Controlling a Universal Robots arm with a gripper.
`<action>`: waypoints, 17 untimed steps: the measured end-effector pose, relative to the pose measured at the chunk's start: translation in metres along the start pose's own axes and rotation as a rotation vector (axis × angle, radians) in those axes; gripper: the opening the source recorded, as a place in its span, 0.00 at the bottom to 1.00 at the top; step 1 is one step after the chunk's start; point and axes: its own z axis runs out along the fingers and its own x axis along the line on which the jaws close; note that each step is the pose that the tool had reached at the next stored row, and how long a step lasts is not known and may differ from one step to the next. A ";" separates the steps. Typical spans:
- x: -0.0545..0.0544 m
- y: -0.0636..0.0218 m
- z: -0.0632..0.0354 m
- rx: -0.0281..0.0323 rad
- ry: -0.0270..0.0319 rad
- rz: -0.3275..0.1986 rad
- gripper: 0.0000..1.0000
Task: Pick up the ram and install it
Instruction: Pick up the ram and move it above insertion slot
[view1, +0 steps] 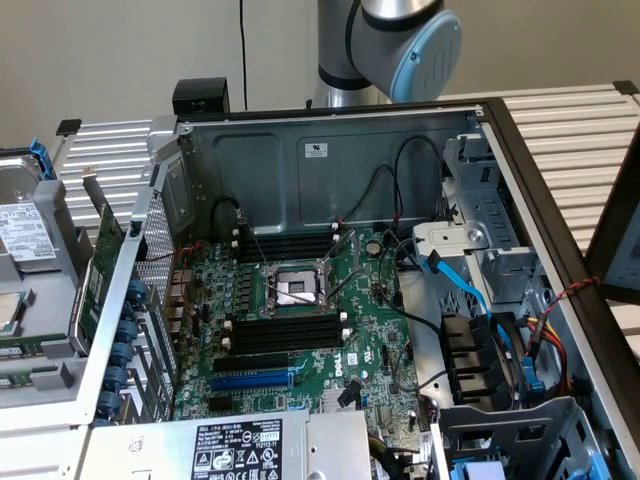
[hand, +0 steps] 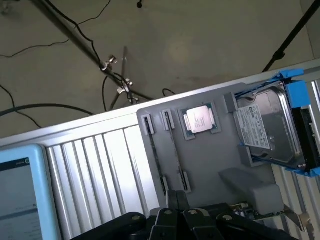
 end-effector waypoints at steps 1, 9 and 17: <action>0.000 0.0000 0.0000 -0.0001 0.0002 -0.001 0.11; 0.000 -0.0003 0.0057 0.0343 -0.0087 -0.005 0.17; 0.000 -0.0007 0.0183 0.0332 -0.0072 -0.115 0.42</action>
